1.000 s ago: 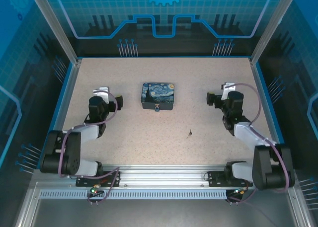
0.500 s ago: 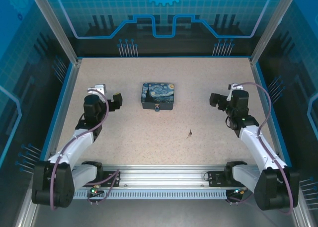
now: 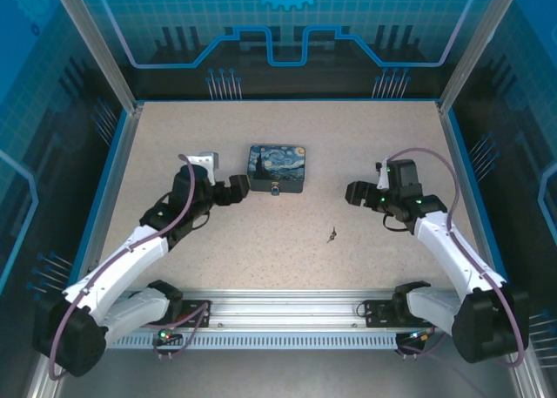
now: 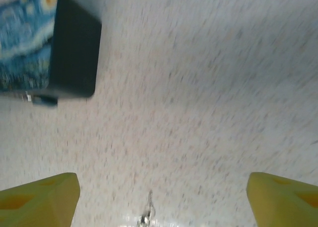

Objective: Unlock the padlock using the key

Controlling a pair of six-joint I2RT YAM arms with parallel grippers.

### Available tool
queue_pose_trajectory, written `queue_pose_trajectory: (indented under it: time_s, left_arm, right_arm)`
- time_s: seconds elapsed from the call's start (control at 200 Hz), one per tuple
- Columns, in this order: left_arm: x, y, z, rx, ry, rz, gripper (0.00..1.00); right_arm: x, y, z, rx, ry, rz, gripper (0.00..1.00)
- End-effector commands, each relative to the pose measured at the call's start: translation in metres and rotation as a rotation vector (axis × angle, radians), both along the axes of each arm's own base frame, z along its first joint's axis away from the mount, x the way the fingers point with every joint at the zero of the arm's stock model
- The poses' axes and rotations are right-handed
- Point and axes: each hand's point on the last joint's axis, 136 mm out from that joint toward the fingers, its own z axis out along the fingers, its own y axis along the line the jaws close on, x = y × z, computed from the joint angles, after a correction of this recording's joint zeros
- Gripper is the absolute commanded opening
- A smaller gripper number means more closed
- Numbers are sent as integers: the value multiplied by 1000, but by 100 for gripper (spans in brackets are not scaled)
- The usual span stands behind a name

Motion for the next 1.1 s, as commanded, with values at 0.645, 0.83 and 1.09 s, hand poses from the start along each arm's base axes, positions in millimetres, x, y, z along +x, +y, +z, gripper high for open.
queue_pose_trajectory:
  time_s: [0.645, 0.83, 1.09]
  left_arm:
    - [2, -67, -14, -107, 81, 47, 99]
    - [6, -69, -11, -96, 63, 40, 99]
    - [7, -69, -11, -90, 55, 35, 99]
  right_arm:
    - [-60, 61, -89, -260, 347, -49, 48]
    - [-56, 63, -91, -305, 337, -99, 44]
    - [-51, 65, -96, -349, 357, -122, 42]
